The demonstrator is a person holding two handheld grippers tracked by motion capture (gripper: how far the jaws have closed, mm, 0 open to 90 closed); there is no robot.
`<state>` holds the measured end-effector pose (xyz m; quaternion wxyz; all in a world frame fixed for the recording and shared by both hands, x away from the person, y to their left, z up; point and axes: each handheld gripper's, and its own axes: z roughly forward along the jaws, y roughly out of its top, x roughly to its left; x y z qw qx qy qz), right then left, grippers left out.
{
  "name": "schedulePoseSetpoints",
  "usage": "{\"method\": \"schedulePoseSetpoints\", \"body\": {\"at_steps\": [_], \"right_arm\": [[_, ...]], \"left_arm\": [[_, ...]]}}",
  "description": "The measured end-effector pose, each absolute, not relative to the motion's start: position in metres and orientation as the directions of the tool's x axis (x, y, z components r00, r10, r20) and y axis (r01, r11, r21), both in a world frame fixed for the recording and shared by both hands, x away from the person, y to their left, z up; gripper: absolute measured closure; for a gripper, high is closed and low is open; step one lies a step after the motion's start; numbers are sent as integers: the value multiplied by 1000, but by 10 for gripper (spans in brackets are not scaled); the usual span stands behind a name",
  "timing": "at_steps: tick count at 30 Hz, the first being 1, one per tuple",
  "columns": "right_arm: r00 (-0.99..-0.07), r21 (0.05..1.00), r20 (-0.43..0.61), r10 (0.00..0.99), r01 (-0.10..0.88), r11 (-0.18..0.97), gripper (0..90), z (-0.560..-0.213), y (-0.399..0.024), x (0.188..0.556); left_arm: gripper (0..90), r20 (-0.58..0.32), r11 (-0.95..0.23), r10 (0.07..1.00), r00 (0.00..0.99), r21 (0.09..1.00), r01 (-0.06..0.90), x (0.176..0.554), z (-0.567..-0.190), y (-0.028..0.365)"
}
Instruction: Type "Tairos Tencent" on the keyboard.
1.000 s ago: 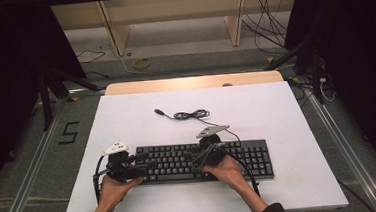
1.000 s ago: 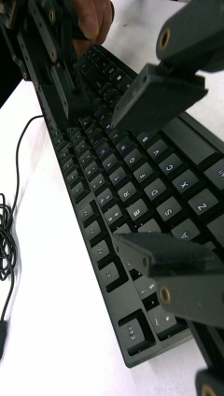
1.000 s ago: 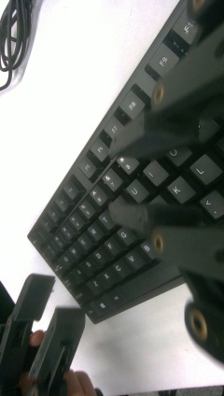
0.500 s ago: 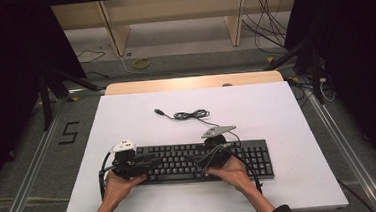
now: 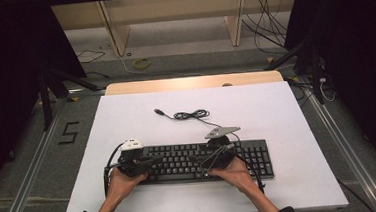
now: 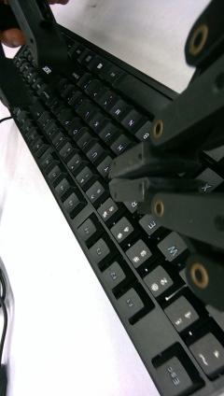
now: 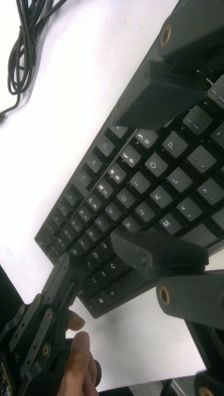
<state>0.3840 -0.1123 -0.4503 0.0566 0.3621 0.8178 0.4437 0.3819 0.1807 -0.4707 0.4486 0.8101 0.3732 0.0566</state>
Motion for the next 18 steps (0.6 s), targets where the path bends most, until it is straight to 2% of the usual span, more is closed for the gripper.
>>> {"method": "schedulePoseSetpoints", "body": {"at_steps": [18], "right_arm": [[-733, 778, 224, 643, 532, 335, 354, -448, -120, 376]], "left_arm": [[891, -233, -347, 660, 714, 748, 565, 394, -473, 173]]}}
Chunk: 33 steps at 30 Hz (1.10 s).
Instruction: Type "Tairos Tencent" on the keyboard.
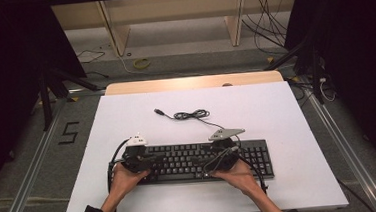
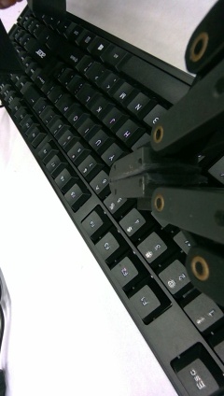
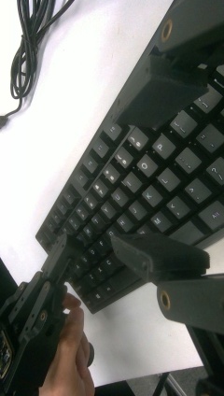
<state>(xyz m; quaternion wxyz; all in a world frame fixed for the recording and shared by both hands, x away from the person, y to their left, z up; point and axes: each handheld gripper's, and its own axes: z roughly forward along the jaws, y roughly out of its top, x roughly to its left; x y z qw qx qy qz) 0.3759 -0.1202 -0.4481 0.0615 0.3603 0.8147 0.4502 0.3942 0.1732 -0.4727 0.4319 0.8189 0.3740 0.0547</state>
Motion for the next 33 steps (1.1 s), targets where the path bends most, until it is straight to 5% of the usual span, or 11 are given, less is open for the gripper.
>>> {"method": "schedulePoseSetpoints", "body": {"at_steps": [27, 33], "right_arm": [[-728, 781, 222, 648, 531, 329, 340, -446, -126, 371], [-727, 784, 222, 650, 529, 324, 340, -446, -127, 372]], "left_arm": [[887, -240, -365, 673, 699, 715, 596, 400, -478, 165], [636, -278, -298, 678, 681, 743, 600, 398, -468, 171]]}}
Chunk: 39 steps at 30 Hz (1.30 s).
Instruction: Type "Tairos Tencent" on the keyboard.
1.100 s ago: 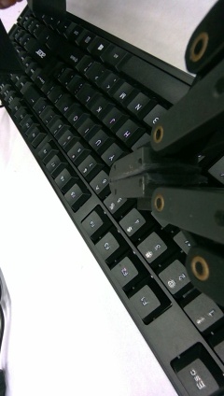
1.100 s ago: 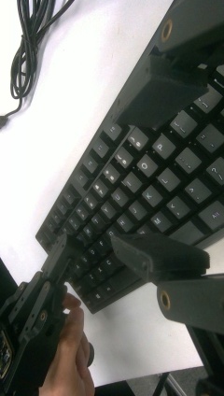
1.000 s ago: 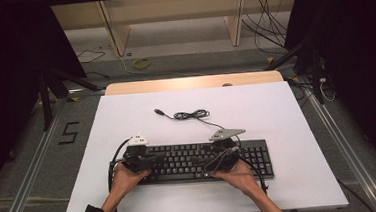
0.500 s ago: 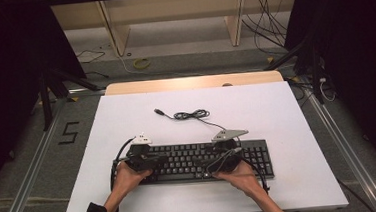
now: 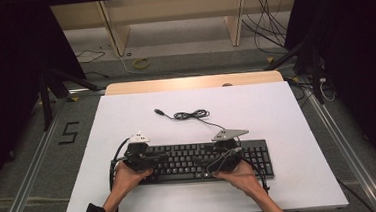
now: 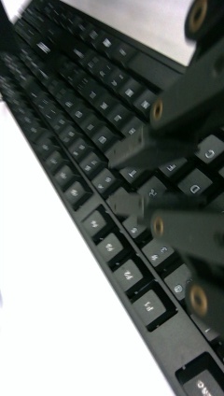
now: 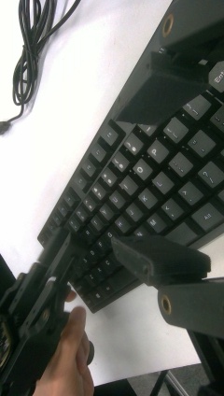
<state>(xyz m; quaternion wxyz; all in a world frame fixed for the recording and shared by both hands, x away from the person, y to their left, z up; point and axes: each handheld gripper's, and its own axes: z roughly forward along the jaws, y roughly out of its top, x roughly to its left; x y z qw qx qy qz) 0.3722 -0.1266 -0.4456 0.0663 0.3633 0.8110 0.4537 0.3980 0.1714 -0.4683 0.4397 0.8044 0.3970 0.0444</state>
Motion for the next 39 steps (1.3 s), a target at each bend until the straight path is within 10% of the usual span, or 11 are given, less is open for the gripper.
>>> {"method": "schedulePoseSetpoints", "body": {"at_steps": [11, 22, 39], "right_arm": [[-727, 784, 220, 650, 529, 327, 341, -446, -122, 375], [-731, 780, 211, 648, 526, 340, 407, -447, -112, 381], [-728, 738, 173, 664, 542, 402, 756, -455, -99, 390]], "left_arm": [[337, -296, -229, 650, 700, 802, 551, 390, -459, 179], [303, -314, -194, 650, 693, 812, 550, 382, -454, 189], [297, -315, -171, 651, 691, 826, 538, 374, -452, 198]]}}
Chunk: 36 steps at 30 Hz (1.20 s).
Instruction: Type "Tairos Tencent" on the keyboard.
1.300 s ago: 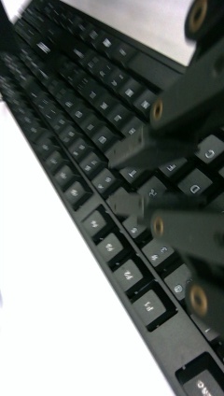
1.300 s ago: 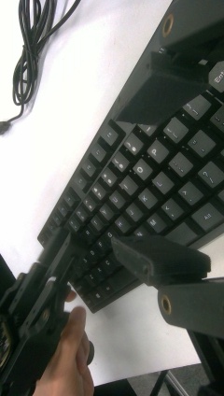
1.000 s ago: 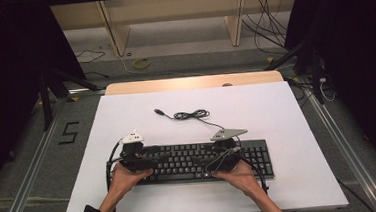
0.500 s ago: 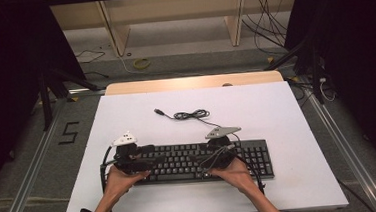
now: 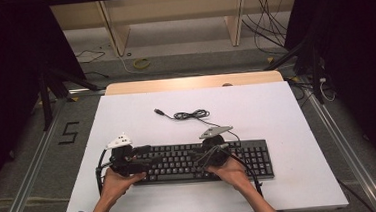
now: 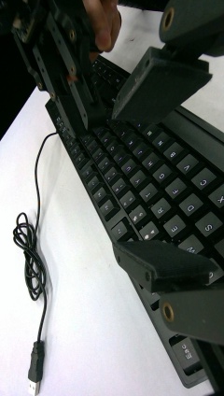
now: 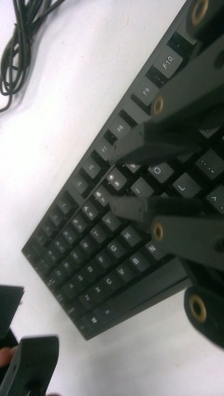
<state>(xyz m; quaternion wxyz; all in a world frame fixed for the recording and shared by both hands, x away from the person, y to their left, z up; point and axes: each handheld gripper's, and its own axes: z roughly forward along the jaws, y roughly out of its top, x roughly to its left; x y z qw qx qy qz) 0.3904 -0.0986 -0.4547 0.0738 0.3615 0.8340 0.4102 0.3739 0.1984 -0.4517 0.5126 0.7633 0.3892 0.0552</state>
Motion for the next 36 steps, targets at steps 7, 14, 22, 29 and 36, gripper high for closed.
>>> {"method": "schedulePoseSetpoints", "body": {"at_steps": [7, 14, 22, 29, 36], "right_arm": [[-731, 725, 158, 664, 542, 425, 873, -459, -95, 393], [-731, 705, 156, 665, 554, 443, 900, -463, -93, 394], [-722, 692, 157, 673, 567, 447, 900, -469, -95, 396], [-723, 689, 156, 673, 568, 450, 900, -471, -94, 397], [-726, 685, 154, 671, 567, 457, 900, -473, -93, 397]], "left_arm": [[293, -322, -164, 649, 690, 826, 540, 371, -455, 200], [291, -320, -163, 645, 694, 830, 534, 367, -457, 201], [291, -318, -159, 649, 691, 831, 532, 363, -459, 202], [291, -323, -154, 648, 690, 832, 534, 361, -460, 203], [286, -325, -154, 649, 688, 829, 537, 360, -462, 204]]}}
